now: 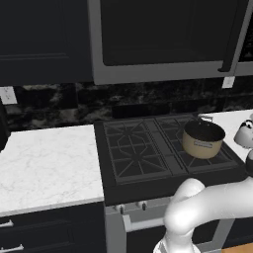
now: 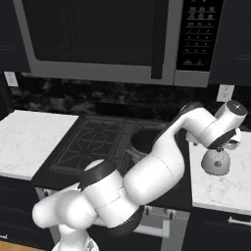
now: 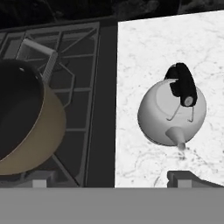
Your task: Pick the kettle from the counter and place it on a stove burner. Then turn the burner on.
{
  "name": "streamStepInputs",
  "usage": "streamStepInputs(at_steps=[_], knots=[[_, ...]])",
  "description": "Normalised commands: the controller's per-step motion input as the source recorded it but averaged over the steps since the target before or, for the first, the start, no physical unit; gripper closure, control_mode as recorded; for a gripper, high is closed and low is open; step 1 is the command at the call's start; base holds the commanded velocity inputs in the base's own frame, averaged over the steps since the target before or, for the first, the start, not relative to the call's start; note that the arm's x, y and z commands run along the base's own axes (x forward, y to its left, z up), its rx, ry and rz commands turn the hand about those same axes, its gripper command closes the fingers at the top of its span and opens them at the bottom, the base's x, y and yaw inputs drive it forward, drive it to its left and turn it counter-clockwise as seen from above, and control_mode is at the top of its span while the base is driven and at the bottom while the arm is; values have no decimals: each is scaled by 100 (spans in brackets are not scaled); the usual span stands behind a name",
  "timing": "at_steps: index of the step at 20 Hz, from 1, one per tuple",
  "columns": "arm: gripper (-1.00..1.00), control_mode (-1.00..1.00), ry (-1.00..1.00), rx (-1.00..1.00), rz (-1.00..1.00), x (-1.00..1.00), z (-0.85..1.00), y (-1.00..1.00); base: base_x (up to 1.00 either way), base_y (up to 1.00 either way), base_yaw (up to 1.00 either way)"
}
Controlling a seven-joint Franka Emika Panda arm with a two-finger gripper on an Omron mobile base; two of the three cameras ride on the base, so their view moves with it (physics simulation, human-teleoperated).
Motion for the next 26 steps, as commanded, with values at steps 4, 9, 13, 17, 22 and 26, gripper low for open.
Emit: streamStepInputs(at_steps=[4, 9, 13, 17, 22, 26], knots=[[-100, -100, 4, -7, 0, 21, -33, -28, 0, 0, 0], [-100, -100, 13, -11, 0, 16, -29, -8, 0, 0, 0], [-100, -100, 0, -5, -5, 22, -20, -15, 0, 0, 0], [-100, -100, 0, -1, -5, 17, -10, -19, 0, 0, 0], [-100, -100, 0, 0, -8, 33, -9, -42, 0, 0, 0], [-100, -100, 2, 0, -5, 40, -8, -15, 0, 0, 0]])
